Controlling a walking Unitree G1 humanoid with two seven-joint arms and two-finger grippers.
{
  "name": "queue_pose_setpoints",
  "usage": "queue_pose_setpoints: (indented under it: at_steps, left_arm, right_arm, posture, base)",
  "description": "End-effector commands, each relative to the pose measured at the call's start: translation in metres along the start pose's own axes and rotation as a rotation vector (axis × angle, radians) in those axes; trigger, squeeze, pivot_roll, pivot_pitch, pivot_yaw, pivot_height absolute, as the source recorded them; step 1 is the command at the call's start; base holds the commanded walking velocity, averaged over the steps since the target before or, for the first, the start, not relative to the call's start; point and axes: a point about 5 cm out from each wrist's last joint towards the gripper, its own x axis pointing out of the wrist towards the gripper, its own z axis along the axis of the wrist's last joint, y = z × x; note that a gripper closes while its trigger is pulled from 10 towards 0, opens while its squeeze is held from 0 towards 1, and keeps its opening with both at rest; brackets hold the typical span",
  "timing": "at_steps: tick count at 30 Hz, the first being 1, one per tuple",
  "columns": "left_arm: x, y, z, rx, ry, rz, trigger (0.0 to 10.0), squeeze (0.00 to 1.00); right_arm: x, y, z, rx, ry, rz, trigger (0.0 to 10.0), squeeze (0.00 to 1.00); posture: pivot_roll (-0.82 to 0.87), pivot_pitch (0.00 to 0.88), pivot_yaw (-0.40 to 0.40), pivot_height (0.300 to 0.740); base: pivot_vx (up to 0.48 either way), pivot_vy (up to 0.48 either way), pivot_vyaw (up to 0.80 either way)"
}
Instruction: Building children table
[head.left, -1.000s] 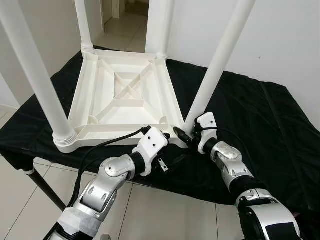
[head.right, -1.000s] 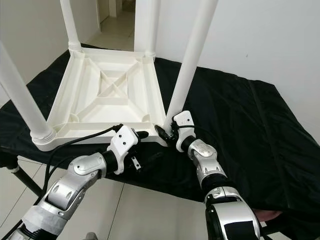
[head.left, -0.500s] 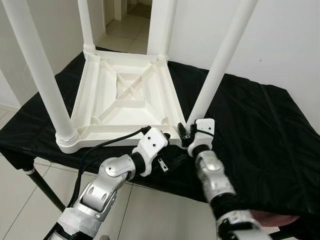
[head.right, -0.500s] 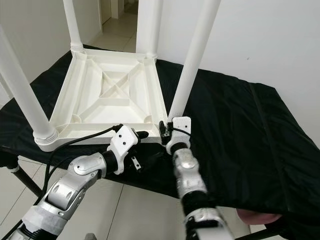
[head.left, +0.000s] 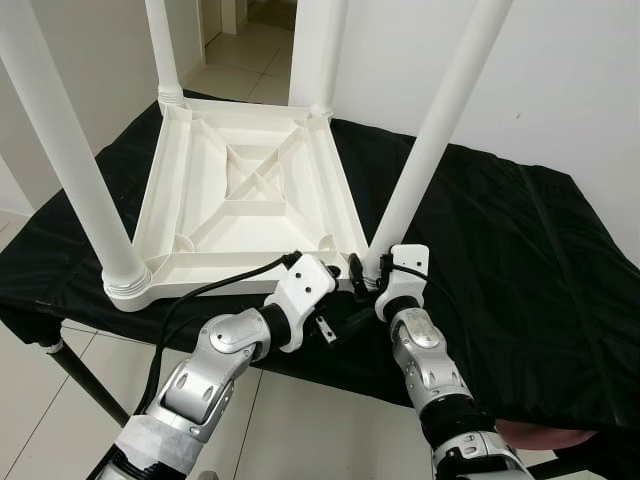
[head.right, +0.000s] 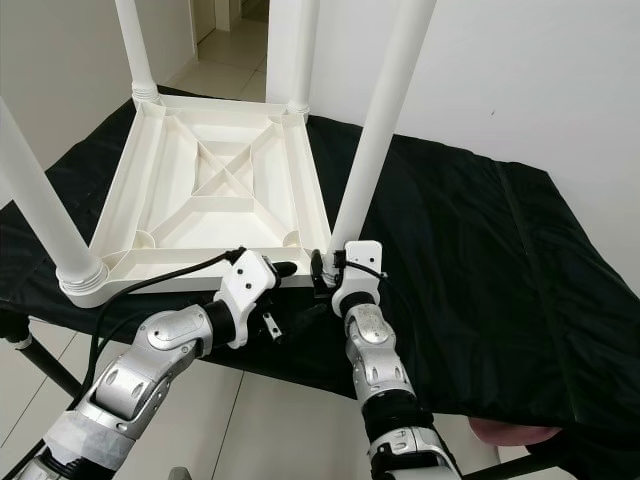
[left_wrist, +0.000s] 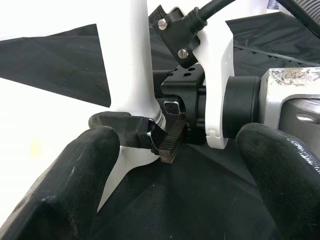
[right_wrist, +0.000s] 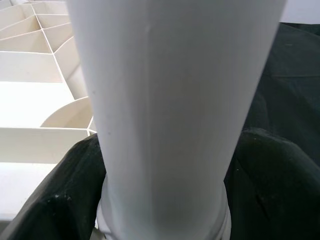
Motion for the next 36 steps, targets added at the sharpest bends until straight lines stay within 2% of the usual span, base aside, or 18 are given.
queue_pose_setpoints:
  at_steps: [1, 2, 4, 5, 6, 7, 8, 12, 16, 19, 22, 25, 26, 28, 29, 30, 31, 36]
  left_arm:
    - [0.002, -0.001, 0.001, -0.004, 0.002, 0.001, 10.0, 0.0]
    - [0.001, 0.0, 0.001, -0.005, 0.002, 0.004, 10.0, 0.0]
    - [0.001, 0.0, 0.001, -0.005, 0.002, 0.004, 10.0, 0.0]
    - [0.001, 0.0, 0.001, -0.005, 0.002, 0.006, 10.0, 0.0]
    - [0.001, 0.0, 0.001, -0.005, 0.002, 0.006, 10.0, 0.0]
    - [0.001, 0.0, 0.001, -0.004, 0.002, 0.008, 10.0, 0.0]
    - [0.001, 0.0, 0.001, -0.004, 0.002, 0.008, 10.0, 0.0]
    - [0.001, 0.002, 0.001, -0.001, 0.002, 0.005, 10.0, 0.0]
    - [0.001, 0.002, 0.002, 0.001, 0.001, 0.004, 10.0, 0.0]
    - [0.002, 0.003, 0.002, 0.004, 0.001, 0.004, 10.0, 0.0]
    - [0.002, 0.006, 0.004, 0.014, -0.001, 0.005, 10.0, 0.0]
    - [0.002, 0.007, 0.005, 0.019, -0.001, 0.007, 10.0, 0.0]
    - [0.002, 0.008, 0.005, 0.019, -0.002, 0.009, 10.0, 0.0]
    - [0.002, 0.008, 0.005, 0.02, -0.002, 0.01, 10.0, 0.0]
    - [0.002, 0.008, 0.005, 0.02, -0.003, 0.011, 10.0, 0.0]
    - [0.002, 0.008, 0.005, 0.02, -0.003, 0.011, 10.0, 0.0]
    - [0.002, 0.008, 0.006, 0.021, -0.003, 0.012, 10.0, 0.0]
    - [0.001, 0.006, 0.005, 0.014, -0.003, 0.017, 10.0, 0.0]
  right_arm:
    - [-0.006, -0.01, -0.009, -0.004, 0.047, -0.005, 10.0, 1.0]
    - [-0.006, -0.019, -0.008, -0.027, 0.054, 0.029, 10.0, 1.0]
    - [-0.006, -0.019, -0.008, -0.027, 0.054, 0.029, 10.0, 1.0]
    - [-0.006, -0.027, -0.007, -0.041, 0.061, 0.061, 10.0, 0.85]
    - [-0.006, -0.027, -0.007, -0.041, 0.061, 0.061, 10.0, 0.85]
    - [-0.005, -0.034, -0.005, -0.07, 0.059, 0.105, 10.0, 0.0]
    - [-0.005, -0.034, -0.005, -0.07, 0.059, 0.105, 10.0, 0.0]
    - [0.004, -0.046, 0.008, -0.127, 0.022, 0.292, 10.0, 0.0]
    - [0.006, -0.046, 0.011, -0.129, 0.017, 0.341, 10.0, 0.0]
    - [0.009, -0.043, 0.013, -0.134, 0.017, 0.39, 10.0, 0.0]
    - [0.018, -0.029, 0.015, -0.151, 0.058, 0.549, 10.0, 0.0]
    - [0.021, -0.023, 0.013, -0.169, 0.088, 0.597, 10.0, 0.0]
    - [0.021, -0.022, 0.012, -0.174, 0.097, 0.609, 4.8, 0.0]
    - [0.022, -0.022, 0.012, -0.175, 0.103, 0.618, 4.8, 0.0]
    - [0.022, -0.021, 0.011, -0.175, 0.114, 0.624, 2.4, 0.0]
    - [0.022, -0.021, 0.011, -0.175, 0.114, 0.624, 2.4, 0.0]
    - [0.022, -0.021, 0.009, -0.175, 0.123, 0.641, 0.0, 0.0]
    - [0.017, -0.027, 0.001, -0.173, 0.16, 0.672, 0.0, 0.0]
  posture:
    - [0.0, 0.0, -0.105, 0.74]
    - [0.0, 0.0, -0.105, 0.74]
    - [0.0, 0.0, -0.105, 0.74]
    - [0.01, 0.0, -0.106, 0.74]
    - [0.01, 0.0, -0.106, 0.74]
    - [0.01, 0.0, -0.104, 0.74]
    - [0.01, 0.0, -0.104, 0.74]
    - [0.0, 0.0, -0.096, 0.74]
    - [0.0, 0.0, -0.095, 0.74]
    - [0.01, 0.0, -0.09, 0.74]
    - [0.02, 0.0, -0.087, 0.74]
    - [0.02, 0.0, -0.088, 0.74]
    - [0.02, 0.0, -0.088, 0.74]
    - [0.02, 0.0, -0.088, 0.74]
    - [0.02, 0.0, -0.088, 0.74]
    - [0.02, 0.0, -0.088, 0.74]
    - [0.02, 0.0, -0.09, 0.74]
    - [0.03, 0.0, -0.098, 0.74]
  base:
    - [0.0, 0.0, 0.0]
    - [0.0, 0.0, 0.0]
    - [0.0, 0.0, 0.0]
    - [0.0, 0.0, 0.0]
    - [0.0, 0.0, 0.0]
    - [0.0, 0.0, 0.0]
    - [0.0, 0.0, 0.0]
    - [0.0, 0.0, 0.0]
    - [0.0, 0.0, 0.0]
    - [0.0, 0.0, 0.0]
    - [0.0, 0.0, 0.0]
    - [0.0, 0.0, 0.0]
    - [0.0, 0.0, 0.0]
    - [0.0, 0.0, 0.0]
    - [0.0, 0.0, 0.0]
    - [0.0, 0.0, 0.0]
    - [0.0, 0.0, 0.0]
    - [0.0, 0.0, 0.0]
